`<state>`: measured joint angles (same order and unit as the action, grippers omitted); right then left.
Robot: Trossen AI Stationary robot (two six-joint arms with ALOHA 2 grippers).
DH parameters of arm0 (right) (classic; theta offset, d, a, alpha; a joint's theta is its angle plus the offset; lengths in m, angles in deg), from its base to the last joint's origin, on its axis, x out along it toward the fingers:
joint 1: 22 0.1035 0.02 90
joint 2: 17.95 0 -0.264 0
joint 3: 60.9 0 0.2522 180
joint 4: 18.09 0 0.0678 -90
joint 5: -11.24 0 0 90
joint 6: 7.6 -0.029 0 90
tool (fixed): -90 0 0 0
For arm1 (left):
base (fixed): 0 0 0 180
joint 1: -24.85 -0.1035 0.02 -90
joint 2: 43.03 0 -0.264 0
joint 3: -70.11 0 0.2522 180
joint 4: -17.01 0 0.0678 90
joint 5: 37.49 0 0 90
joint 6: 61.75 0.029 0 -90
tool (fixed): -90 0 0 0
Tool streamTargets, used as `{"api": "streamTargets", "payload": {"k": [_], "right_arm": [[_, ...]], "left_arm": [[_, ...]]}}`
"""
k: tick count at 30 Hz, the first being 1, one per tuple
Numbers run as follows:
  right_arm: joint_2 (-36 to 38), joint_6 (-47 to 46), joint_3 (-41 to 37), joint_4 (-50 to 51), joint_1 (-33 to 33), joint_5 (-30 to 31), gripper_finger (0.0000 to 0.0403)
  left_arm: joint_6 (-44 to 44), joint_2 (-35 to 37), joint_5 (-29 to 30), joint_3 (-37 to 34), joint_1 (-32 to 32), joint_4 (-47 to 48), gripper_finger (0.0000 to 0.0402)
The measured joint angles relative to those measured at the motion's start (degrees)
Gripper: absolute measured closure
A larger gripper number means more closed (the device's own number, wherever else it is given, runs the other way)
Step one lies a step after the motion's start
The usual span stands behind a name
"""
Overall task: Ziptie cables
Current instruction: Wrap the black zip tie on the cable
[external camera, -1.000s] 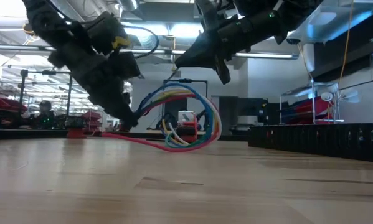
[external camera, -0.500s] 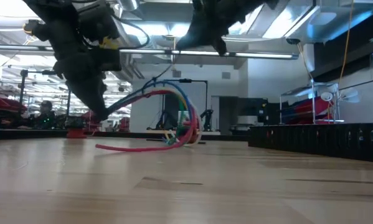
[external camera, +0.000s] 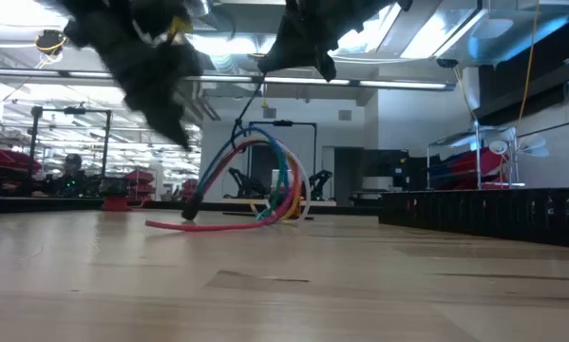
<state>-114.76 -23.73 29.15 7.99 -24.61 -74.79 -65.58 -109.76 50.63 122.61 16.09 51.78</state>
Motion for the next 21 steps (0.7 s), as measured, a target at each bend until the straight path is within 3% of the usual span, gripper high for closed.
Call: {"api": "streamTargets", "payload": {"k": [4,8,18,21], "right_arm": [[0.03,-0.12,-0.02,-0.49,0.0,0.57,0.0402],[0.02,-0.41,-0.02,-0.41,-0.05,1.03,0.0402],[0.02,-1.61,-0.02,-0.62,-0.05,2.56,0.0402],[0.02,-1.61,-0.02,-0.68,-0.05,2.54,0.0402]], "left_arm": [[2.79,1.3,-0.03,3.72,-0.39,-4.73,0.0185],[-0.4,1.43,-1.58,4.17,-1.2,-12.07,0.0193],[-5.85,-6.95,-1.92,3.87,1.8,-17.53,0.0231],[-7.68,-8.34,0.29,3.87,2.53,-18.14,0.0243]]}}
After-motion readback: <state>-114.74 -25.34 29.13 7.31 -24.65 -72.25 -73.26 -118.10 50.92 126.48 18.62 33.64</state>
